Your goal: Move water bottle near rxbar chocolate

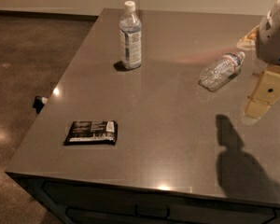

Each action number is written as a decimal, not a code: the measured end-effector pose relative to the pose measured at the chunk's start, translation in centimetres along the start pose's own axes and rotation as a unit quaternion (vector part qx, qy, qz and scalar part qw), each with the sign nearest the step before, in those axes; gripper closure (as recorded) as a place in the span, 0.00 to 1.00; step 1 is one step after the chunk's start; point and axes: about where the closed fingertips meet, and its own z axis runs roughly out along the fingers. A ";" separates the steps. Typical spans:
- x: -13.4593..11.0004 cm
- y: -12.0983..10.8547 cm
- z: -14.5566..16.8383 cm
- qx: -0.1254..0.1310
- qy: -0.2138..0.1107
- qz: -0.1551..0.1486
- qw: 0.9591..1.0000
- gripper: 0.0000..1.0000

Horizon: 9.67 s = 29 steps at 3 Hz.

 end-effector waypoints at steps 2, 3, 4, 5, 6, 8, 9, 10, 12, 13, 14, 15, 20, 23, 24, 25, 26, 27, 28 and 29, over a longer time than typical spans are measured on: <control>-0.2 -0.5 -0.2 0.001 -0.002 -0.008 1.000 0.00; -0.7 -3.1 0.2 0.003 0.006 -0.026 1.000 0.00; -1.6 -7.0 1.5 0.013 0.025 -0.049 0.998 0.00; -1.4 -11.5 3.8 0.016 0.046 -0.096 0.994 0.00; -0.1 -13.6 6.2 -0.001 0.054 -0.150 0.987 0.00; 2.4 -14.2 11.5 -0.059 -0.006 -0.291 0.955 0.00; 2.2 -15.3 12.7 -0.060 -0.031 -0.337 0.939 0.00; 2.0 -17.0 13.8 -0.057 -0.036 -0.368 0.927 0.00; 3.5 -19.6 16.4 -0.068 -0.006 -0.400 0.914 0.00; 4.0 -19.9 16.6 -0.072 0.006 -0.402 0.913 0.17; 3.8 -20.0 16.4 -0.073 0.010 -0.403 0.912 0.40; 3.2 -19.5 15.6 -0.069 0.009 -0.401 0.913 0.64; -6.8 -4.6 11.1 -0.054 0.005 -0.400 0.915 1.00; -12.0 -0.7 11.7 -0.049 0.031 -0.325 0.944 1.00; -13.3 0.7 11.7 -0.056 0.031 -0.310 0.949 1.00; -14.4 1.9 12.1 -0.065 0.030 -0.299 0.951 1.00; -15.4 2.8 12.6 -0.072 0.031 -0.293 0.953 0.82; -16.3 3.4 13.4 -0.079 0.034 -0.292 0.953 0.51; -16.7 3.5 14.0 -0.081 0.036 -0.293 0.952 0.28; -16.8 3.2 14.7 -0.084 0.042 -0.293 0.951 0.05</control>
Offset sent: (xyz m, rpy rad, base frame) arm 0.0119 -0.0023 0.0040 -0.0010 0.0127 0.0430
